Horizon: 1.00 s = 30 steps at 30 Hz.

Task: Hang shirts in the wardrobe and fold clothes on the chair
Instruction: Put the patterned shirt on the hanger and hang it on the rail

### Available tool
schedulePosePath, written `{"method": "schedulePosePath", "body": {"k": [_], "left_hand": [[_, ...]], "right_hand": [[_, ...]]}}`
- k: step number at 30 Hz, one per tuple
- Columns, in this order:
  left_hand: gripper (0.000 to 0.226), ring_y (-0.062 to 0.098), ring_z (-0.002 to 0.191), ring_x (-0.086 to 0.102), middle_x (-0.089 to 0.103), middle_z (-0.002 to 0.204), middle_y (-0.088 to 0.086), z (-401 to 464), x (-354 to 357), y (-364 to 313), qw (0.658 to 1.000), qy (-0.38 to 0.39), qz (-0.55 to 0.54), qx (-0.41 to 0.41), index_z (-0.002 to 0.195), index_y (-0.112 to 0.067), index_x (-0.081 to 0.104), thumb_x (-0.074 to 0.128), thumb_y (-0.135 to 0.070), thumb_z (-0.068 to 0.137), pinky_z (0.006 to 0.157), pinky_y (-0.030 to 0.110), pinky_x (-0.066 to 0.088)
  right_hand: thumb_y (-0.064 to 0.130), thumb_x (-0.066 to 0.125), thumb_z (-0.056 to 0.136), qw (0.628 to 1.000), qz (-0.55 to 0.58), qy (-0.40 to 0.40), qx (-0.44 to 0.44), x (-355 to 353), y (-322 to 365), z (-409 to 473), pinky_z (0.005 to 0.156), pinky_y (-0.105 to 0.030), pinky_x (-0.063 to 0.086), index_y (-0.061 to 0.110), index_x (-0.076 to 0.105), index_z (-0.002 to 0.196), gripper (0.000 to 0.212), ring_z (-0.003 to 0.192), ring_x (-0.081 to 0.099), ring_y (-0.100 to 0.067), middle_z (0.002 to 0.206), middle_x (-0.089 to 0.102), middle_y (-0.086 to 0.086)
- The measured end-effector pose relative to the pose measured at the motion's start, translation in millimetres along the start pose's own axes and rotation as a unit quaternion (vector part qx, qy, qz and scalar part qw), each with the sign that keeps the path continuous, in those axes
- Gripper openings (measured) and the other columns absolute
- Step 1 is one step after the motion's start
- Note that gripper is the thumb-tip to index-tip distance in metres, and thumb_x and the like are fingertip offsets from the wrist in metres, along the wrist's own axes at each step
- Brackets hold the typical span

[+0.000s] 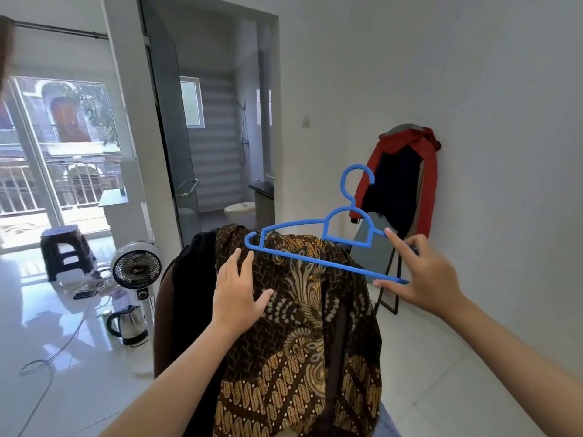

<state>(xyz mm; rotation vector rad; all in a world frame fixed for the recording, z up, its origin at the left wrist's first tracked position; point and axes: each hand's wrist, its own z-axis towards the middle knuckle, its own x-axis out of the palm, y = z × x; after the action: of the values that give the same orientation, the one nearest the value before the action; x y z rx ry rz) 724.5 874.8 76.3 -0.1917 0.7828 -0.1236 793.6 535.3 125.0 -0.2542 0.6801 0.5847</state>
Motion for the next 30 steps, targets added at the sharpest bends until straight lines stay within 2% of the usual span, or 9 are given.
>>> {"method": "schedulePosePath", "body": {"k": [4, 8, 11, 15, 18, 20, 22, 26, 30], "left_hand": [[0.078, 0.037, 0.131, 0.038, 0.036, 0.144, 0.02, 7.0, 30.8, 12.1, 0.997, 0.029, 0.054, -0.036, 0.139, -0.011, 0.042, 0.072, -0.044, 0.075, 0.105, 0.05, 0.038], [0.071, 0.038, 0.141, 0.015, 0.011, 0.157, 0.011, 25.1, 45.3, 26.2, 0.99, 0.075, 0.059, -0.102, 0.147, -0.028, 0.028, 0.062, -0.04, 0.086, 0.106, 0.055, 0.035], [0.066, 0.038, 0.141, 0.012, 0.003, 0.158, 0.008, 36.8, 53.0, 34.8, 0.983, 0.088, 0.049, -0.15, 0.147, -0.034, 0.024, 0.058, -0.034, 0.09, 0.101, 0.052, 0.042], [0.062, 0.032, 0.125, 0.033, 0.024, 0.152, 0.006, 39.1, 61.3, 43.9, 0.985, 0.058, 0.035, -0.156, 0.145, -0.031, 0.033, 0.059, -0.017, 0.09, 0.079, 0.033, 0.051], [0.058, 0.031, 0.103, 0.053, 0.05, 0.131, 0.01, 38.7, 63.9, 50.5, 0.992, 0.012, 0.02, -0.125, 0.136, -0.017, 0.05, 0.066, -0.004, 0.081, 0.073, 0.041, 0.049], [0.057, 0.029, 0.088, 0.061, 0.06, 0.116, 0.01, 35.5, 65.3, 56.2, 0.994, -0.011, 0.029, -0.105, 0.128, -0.012, 0.058, 0.072, 0.0, 0.074, 0.072, 0.043, 0.044], [0.057, 0.025, 0.083, 0.063, 0.062, 0.11, 0.007, 29.3, 64.1, 61.7, 0.996, -0.019, 0.021, -0.089, 0.126, -0.012, 0.06, 0.073, 0.001, 0.072, 0.072, 0.042, 0.044], [0.058, 0.021, 0.084, 0.062, 0.06, 0.11, 0.006, 8.7, 54.0, 70.4, 0.998, 0.006, -0.04, -0.045, 0.128, -0.007, 0.056, 0.073, 0.001, 0.074, 0.069, 0.037, 0.055], [0.059, 0.019, 0.089, 0.061, 0.059, 0.11, 0.002, -28.9, 49.4, 82.7, 0.998, 0.04, -0.044, -0.038, 0.129, -0.007, 0.056, 0.073, 0.002, 0.074, 0.075, 0.023, 0.049]], "right_hand": [[0.075, 0.053, 0.07, 1.0, 0.017, -0.007, 0.003, 30.9, -11.9, 3.8, 0.042, -0.02, 0.035, 0.015, 0.043, 0.143, 0.096, 0.066, 0.038, -0.011, 0.089, 0.044, -0.002], [0.073, 0.051, 0.073, 1.0, 0.019, -0.015, 0.0, 58.4, -21.3, 10.3, 0.051, -0.02, 0.031, 0.012, 0.044, 0.142, 0.093, 0.071, 0.035, -0.01, 0.088, 0.044, -0.003], [0.073, 0.051, 0.072, 0.999, 0.028, -0.018, 0.011, 73.6, -27.7, 19.9, 0.052, -0.021, 0.032, 0.011, 0.043, 0.142, 0.094, 0.072, 0.034, -0.01, 0.087, 0.043, -0.003], [0.074, 0.05, 0.071, 0.999, 0.037, -0.013, 0.013, 85.7, -29.8, 29.5, 0.051, -0.019, 0.029, 0.01, 0.045, 0.142, 0.095, 0.071, 0.035, -0.01, 0.087, 0.043, -0.004], [0.076, 0.048, 0.071, 0.999, 0.049, 0.004, 0.019, 93.3, -28.1, 32.1, 0.049, -0.014, 0.023, 0.012, 0.043, 0.143, 0.096, 0.067, 0.038, -0.011, 0.088, 0.043, -0.003], [0.079, 0.045, 0.072, 0.998, 0.057, 0.016, 0.021, 97.1, -26.6, 33.0, 0.046, -0.014, 0.024, 0.013, 0.042, 0.143, 0.097, 0.064, 0.039, -0.012, 0.087, 0.043, -0.002], [0.082, 0.041, 0.073, 0.998, 0.061, 0.024, 0.022, 99.5, -24.4, 33.2, 0.044, -0.015, 0.026, 0.014, 0.043, 0.143, 0.098, 0.062, 0.04, -0.013, 0.088, 0.043, -0.003], [0.082, 0.041, 0.073, 0.997, 0.06, 0.033, 0.02, 103.5, -16.7, 31.3, 0.045, -0.018, 0.028, 0.013, 0.043, 0.143, 0.098, 0.063, 0.039, -0.012, 0.088, 0.044, -0.004], [0.081, 0.041, 0.072, 0.997, 0.056, 0.044, 0.017, 105.7, -8.4, 26.3, 0.044, -0.017, 0.027, 0.013, 0.043, 0.143, 0.098, 0.064, 0.04, -0.012, 0.087, 0.044, -0.004]]}}
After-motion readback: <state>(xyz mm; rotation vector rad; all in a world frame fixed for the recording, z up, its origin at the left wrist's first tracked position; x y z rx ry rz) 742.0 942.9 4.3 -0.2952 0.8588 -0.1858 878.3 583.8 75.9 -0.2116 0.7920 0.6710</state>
